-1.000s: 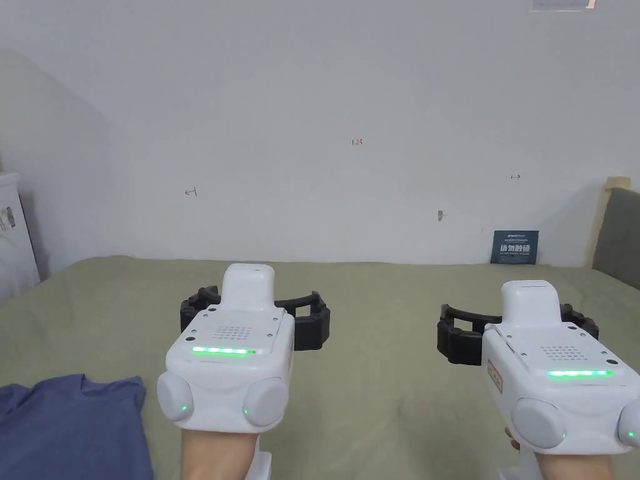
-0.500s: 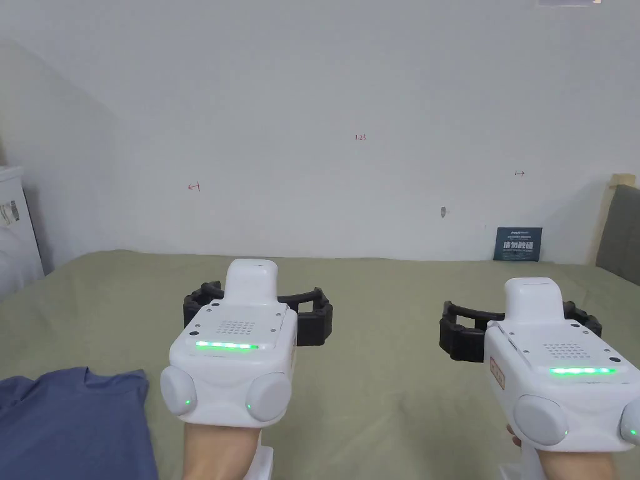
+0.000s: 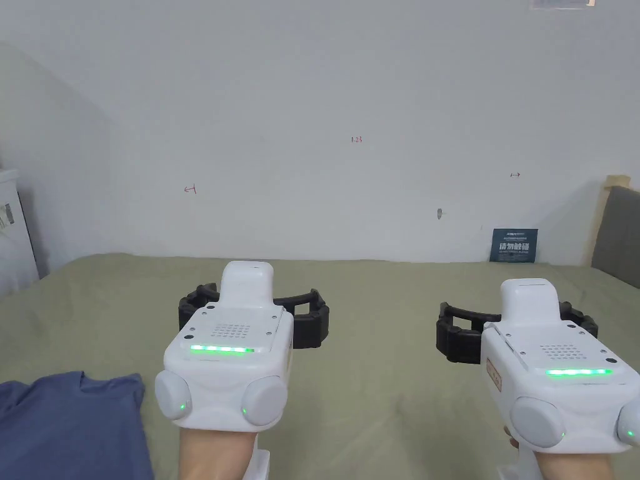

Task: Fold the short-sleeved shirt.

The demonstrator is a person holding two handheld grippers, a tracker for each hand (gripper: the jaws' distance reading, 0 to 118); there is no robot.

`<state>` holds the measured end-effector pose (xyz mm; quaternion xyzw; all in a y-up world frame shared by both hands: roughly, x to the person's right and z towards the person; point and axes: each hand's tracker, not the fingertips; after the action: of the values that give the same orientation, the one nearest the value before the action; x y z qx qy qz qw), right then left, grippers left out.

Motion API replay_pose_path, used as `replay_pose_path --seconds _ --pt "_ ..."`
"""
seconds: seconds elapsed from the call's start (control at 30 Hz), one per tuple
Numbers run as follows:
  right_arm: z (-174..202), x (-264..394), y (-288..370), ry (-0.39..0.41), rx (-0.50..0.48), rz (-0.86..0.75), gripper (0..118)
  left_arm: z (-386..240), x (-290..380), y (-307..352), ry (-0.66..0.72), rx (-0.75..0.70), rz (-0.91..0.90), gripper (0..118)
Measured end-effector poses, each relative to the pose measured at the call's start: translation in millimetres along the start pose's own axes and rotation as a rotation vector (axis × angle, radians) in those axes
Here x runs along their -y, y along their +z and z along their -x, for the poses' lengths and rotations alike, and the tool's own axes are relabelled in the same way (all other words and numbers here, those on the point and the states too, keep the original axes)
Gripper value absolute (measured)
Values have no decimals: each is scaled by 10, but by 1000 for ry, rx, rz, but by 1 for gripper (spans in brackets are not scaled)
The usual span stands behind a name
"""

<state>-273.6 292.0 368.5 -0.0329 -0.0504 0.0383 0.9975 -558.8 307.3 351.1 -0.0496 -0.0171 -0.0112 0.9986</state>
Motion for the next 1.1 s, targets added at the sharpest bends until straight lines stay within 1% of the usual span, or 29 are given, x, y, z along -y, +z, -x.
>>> replay_pose_path --seconds 0.87,0.9,0.93,0.97,1.0,1.03,1.07,1.1 --pt "3 -44 47 4 1 -10 118 -8 14 2 -7 0 5 118" --pt "-1 -37 37 5 -1 -7 116 -8 13 2 -9 -1 10 118" --pt "-4 -36 38 4 -3 2 108 -5 11 3 -9 -1 17 118" --pt "-12 -46 55 -8 -19 15 71 -2 10 5 -8 -1 25 105" --pt "-22 -52 65 -24 -54 20 26 5 14 13 1 15 25 67" --pt "-10 -55 100 -26 -33 15 3 7 15 22 4 29 23 10" --pt "16 -40 105 -20 48 -4 3 -13 18 1 -4 8 32 1" --pt "35 -23 114 -37 52 -30 3 -10 36 -15 -1 -19 33 1"
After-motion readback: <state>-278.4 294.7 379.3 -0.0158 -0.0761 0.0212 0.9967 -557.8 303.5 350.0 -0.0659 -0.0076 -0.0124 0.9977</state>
